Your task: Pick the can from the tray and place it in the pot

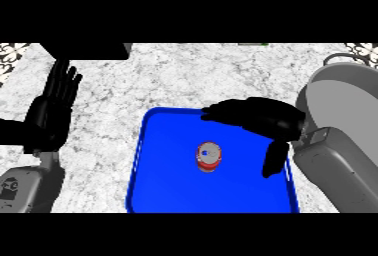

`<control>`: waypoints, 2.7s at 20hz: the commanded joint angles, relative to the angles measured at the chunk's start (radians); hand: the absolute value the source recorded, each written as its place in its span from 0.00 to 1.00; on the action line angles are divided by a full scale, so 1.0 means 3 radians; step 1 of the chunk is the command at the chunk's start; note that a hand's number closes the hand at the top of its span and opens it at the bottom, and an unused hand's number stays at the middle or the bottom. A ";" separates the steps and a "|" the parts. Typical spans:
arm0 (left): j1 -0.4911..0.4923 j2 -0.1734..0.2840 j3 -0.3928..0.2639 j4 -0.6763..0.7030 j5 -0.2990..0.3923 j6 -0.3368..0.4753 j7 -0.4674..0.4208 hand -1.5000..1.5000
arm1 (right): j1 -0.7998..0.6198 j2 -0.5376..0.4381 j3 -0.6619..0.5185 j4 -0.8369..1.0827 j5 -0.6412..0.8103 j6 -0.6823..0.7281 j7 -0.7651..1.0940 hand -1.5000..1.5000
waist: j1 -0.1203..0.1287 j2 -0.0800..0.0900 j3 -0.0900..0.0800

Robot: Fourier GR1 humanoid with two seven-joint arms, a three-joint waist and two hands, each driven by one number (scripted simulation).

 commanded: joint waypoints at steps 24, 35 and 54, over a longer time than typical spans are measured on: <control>0.0132 -0.0273 0.0111 -0.0096 -0.0273 -0.0158 0.0023 0.50 | 0.0381 0.0974 -0.0032 0.0656 0.1456 -0.0457 -0.0333 0.00 | 0.0015 0.0006 0.0001; -0.0119 -0.0247 0.0299 0.0116 -0.0278 -0.0230 0.0022 0.50 | 0.0441 0.1340 0.0035 0.1095 0.1783 -0.0692 -0.0688 0.00 | 0.0002 0.0006 0.0001; -0.0056 -0.0267 0.0359 0.0124 -0.0299 -0.0310 0.0037 0.50 | 0.0674 0.1226 -0.0009 0.0224 0.2137 -0.1096 -0.0729 1.00 | -0.0027 -0.0006 0.0000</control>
